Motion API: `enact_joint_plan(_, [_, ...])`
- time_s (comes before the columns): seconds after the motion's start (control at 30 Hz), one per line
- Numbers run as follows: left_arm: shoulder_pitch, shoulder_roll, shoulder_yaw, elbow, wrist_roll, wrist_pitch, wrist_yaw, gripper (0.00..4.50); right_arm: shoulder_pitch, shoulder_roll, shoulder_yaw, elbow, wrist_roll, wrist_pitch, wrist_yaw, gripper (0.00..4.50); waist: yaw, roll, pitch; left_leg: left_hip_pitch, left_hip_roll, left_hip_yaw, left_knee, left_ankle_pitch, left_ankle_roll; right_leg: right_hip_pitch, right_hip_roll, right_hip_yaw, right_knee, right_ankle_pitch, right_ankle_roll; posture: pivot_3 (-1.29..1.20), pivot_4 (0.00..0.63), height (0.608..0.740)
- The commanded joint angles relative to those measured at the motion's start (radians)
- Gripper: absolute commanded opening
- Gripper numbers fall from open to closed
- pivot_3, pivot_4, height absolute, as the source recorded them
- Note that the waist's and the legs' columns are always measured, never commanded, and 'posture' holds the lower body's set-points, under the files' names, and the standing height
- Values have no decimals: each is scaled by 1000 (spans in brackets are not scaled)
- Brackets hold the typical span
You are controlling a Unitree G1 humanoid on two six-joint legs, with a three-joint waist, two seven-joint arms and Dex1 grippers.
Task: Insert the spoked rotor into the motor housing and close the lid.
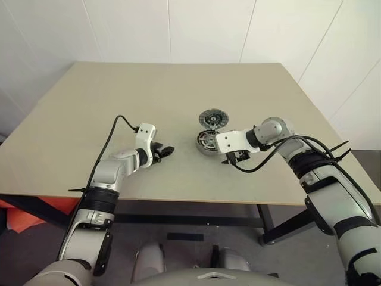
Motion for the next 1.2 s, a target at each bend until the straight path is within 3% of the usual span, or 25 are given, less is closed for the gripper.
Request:
enact_joint_plan(0.03, [15, -3, 7, -12, 3, 16, 10, 3031, -43, -8, 11, 53, -53, -39, -24, 3479, 0, 0, 0, 1, 0, 0, 0, 0, 0, 1, 0, 0, 0, 0, 0, 0, 0, 740])
enact_joint_plan(0.17, [10, -4, 4, 3, 9, 13, 16, 3031, -81, 18, 21, 131, -93, -71, -50, 3479, -1, 0, 0, 2, 0, 0, 0, 0, 0, 2, 0, 0, 0, 0, 0, 0, 0, 740])
enact_joint_plan(0.27, [5, -3, 4, 6, 10, 12, 18, 3031, -101, 33, 33, 180, -122, -98, -59, 2969, -4, 0, 0, 3, 0, 0, 0, 0, 0, 3, 0, 0, 0, 0, 0, 0, 0, 740])
enact_joint_plan(0.5, [4, -8, 34, 21, 4, 16, 39, 3031, -136, 62, 30, 233, -160, -145, -124, 555, -18, 0, 0, 4, 0, 0, 0, 0, -1, 4, 0, 0, 0, 0, 0, 0, 0, 740])
enact_joint_plan(0.57, [7, -9, 34, 24, 6, 16, 40, 3031, -142, 65, 29, 244, -169, -156, -138, 76, -23, 0, 0, 5, 0, 0, 0, 0, -1, 4, 1, 0, 0, 0, 0, 0, 0, 740])
enact_joint_plan(0.97, [-1, -19, 58, 52, 6, 18, 56, 3031, -152, 80, -10, 252, -146, -145, -200, 34, -24, 0, 0, 5, 0, 0, 0, 0, -1, 4, 1, 1, 0, 0, 0, 0, 0, 740])
enact_joint_plan(1.03, [3, -25, 62, 55, 8, 16, 61, 3031, -143, 99, -69, 217, -69, -54, -171, 34, -25, 0, 0, 5, 0, 0, 0, 0, -1, 3, 1, 1, 0, 0, 0, 0, 0, 740])
enact_joint_plan(1.2, [12, -36, 75, 54, 6, 16, 71, 3031, -94, 136, -235, -72, 159, 428, -21, 34, -22, 4, 2, 3, 0, 0, -1, 1, -1, 2, 1, 1, 0, 0, 0, 0, 0, 740])
